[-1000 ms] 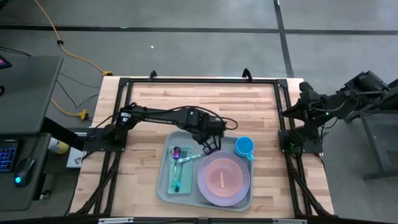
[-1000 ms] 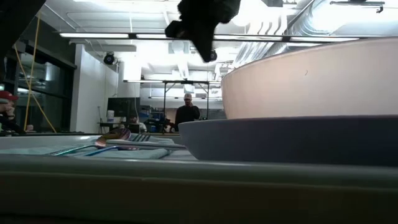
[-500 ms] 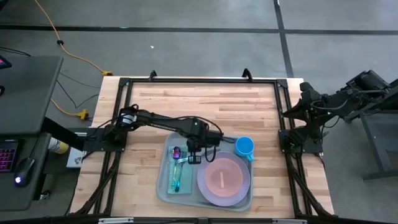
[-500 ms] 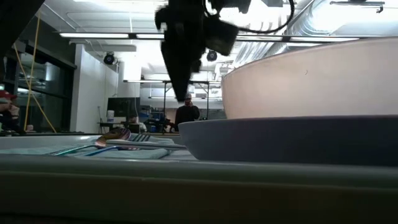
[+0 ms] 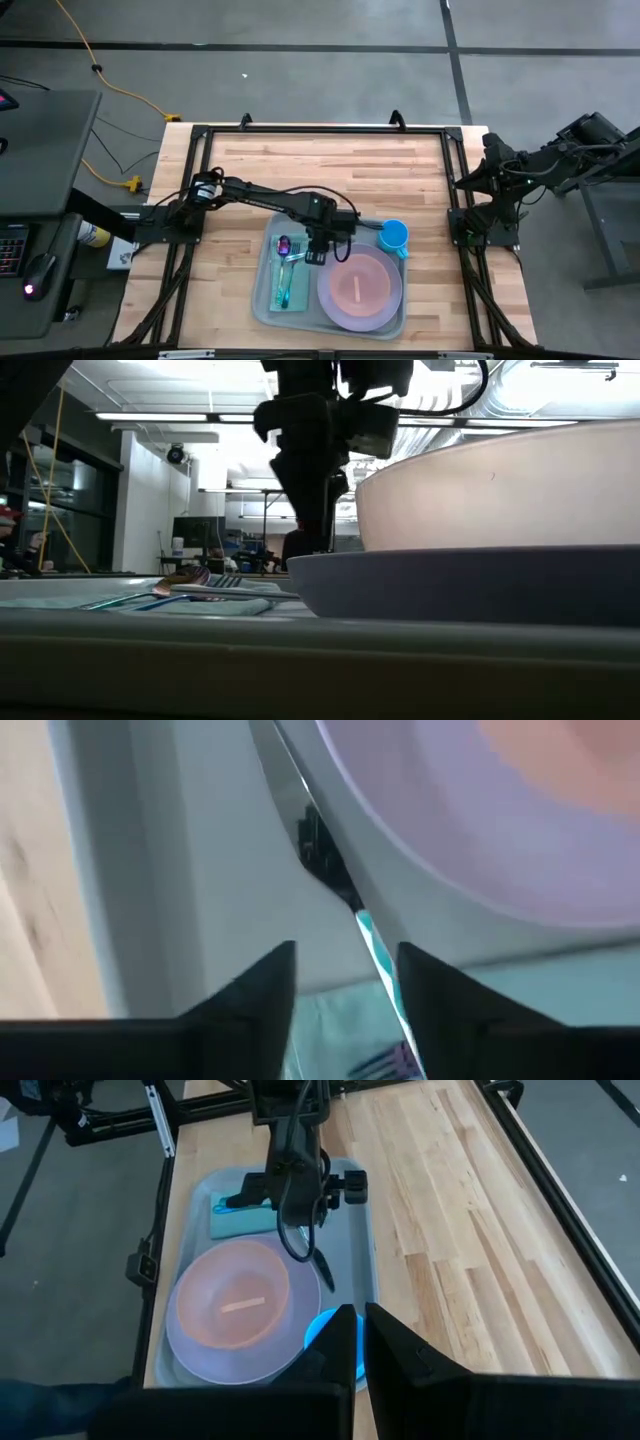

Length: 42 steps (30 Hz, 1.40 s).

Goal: Set up tray
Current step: Adjust the green knife on the blue napkin

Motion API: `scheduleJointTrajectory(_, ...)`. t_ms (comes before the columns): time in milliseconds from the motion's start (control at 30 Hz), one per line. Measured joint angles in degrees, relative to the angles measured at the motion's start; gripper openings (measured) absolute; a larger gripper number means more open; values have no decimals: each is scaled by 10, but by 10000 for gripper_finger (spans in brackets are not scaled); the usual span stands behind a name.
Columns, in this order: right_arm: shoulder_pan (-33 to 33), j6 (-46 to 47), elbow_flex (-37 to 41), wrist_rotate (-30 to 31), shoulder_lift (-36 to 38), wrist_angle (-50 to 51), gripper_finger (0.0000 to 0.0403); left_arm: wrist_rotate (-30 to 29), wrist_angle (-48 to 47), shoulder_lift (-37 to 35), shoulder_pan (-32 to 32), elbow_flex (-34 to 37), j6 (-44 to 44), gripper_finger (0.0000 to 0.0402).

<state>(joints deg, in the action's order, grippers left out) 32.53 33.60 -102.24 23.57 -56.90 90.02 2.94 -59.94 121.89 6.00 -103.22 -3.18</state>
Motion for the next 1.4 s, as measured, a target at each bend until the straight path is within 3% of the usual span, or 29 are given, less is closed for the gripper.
scheduleJointTrajectory(167, 0, 4, 0, 0, 0, 0, 0, 0, -5, 0, 1, 10, 4, 272)
scheduleJointTrajectory(300, 0, 5, 0, 0, 0, 0, 0, -4, 3, 0, 1, 34, 55, 295)
scheduleJointTrajectory(433, 0, 5, 0, 1, 0, 0, 0, -29, 6, 0, 5, 53, 118, 295)
scheduleJointTrajectory(833, 0, 4, 0, 3, 0, 0, 0, -37, 54, 5, 38, 55, 184, 289)
scheduleJointTrajectory(1400, 0, -4, 0, 5, 0, 0, 0, -73, 44, 20, 45, 55, 202, 289)
